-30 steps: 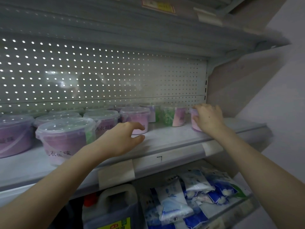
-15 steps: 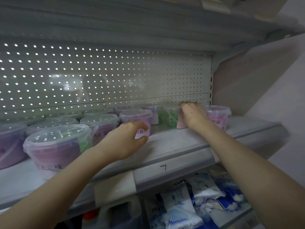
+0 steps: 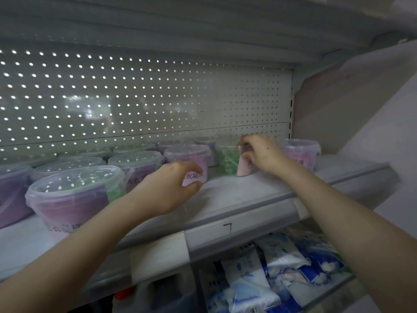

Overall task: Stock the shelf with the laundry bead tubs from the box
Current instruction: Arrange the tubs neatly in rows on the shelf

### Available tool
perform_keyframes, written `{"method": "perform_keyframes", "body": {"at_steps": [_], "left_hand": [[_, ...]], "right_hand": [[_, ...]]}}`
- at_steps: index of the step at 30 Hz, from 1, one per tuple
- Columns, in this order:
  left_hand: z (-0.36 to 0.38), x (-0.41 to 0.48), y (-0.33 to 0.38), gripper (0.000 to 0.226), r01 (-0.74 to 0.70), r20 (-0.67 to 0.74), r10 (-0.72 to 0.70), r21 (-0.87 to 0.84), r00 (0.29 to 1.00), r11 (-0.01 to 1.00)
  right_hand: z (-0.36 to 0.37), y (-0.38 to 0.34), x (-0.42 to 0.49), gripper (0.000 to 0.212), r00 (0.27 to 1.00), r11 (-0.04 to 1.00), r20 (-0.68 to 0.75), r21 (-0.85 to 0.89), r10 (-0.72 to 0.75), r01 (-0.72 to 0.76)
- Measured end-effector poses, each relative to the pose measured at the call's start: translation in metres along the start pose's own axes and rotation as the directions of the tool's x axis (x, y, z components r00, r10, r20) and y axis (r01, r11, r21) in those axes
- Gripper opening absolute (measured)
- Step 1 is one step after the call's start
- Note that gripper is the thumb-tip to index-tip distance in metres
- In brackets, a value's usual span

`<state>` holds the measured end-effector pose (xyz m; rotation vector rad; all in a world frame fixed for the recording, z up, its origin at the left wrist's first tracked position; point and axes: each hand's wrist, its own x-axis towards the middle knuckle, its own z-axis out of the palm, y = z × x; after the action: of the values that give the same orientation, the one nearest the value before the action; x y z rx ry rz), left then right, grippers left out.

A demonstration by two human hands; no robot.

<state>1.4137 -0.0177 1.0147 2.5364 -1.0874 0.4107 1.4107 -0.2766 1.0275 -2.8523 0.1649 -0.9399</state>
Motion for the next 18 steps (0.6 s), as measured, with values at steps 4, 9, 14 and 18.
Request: {"method": "perform_keyframes", "body": {"at_steps": [4, 9, 14, 18], "left_hand": [[-0.002, 0.002, -0.004, 0.038, 0.008, -0.014, -0.009, -0.012, 1.0, 1.0], [0.0, 0.004, -0.007, 0.037, 0.013, -0.024, -0.013, -0.036, 1.0, 0.999], [0.0, 0.002, -0.009, 0.037, 0.015, -0.02, -0.016, -0.032, 1.0, 0.999], [-0.003, -0.001, -0.011, 0.037, 0.024, -0.017, -0.025, -0.033, 1.0, 0.999]], "right_hand": [[0.0, -0.018, -0.001, 0.025, 0.999, 0.999, 0.005, 0.03, -0.045, 0.044], [0.008, -0.036, 0.005, 0.024, 0.998, 0.994, -0.051, -0.113, -0.021, 0.015], [0.012, -0.058, 0.012, 0.029, 0.999, 0.975, -0.027, -0.223, -0.016, 0.01], [0.01, -0.056, 0.01, 0.028, 1.0, 0.983, -0.009, -0.181, -0.01, 0.009]]}}
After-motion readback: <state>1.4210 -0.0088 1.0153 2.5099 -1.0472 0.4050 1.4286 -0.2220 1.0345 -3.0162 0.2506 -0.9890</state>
